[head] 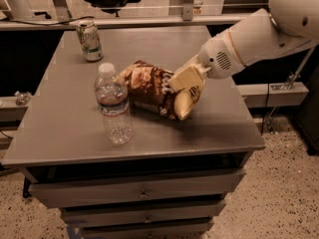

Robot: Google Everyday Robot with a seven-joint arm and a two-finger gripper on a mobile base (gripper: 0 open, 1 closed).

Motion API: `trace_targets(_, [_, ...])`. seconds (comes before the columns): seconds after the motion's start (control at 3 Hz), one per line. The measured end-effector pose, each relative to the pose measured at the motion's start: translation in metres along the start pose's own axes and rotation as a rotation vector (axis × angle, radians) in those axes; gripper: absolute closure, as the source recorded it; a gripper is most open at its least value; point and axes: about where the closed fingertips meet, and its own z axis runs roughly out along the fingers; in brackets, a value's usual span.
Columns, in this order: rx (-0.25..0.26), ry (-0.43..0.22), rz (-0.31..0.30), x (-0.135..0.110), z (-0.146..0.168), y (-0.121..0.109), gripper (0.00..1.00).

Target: Move brown chip bag near water bottle

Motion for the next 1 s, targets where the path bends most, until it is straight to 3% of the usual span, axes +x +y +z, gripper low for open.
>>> trace_targets(0.67, [-0.053, -0.043, 0.011, -0.005, 0.013, 0.026, 1.0])
trace_targets(1.0, [-0.067, -0.052, 0.014, -0.006, 0.017, 0.032, 0.93])
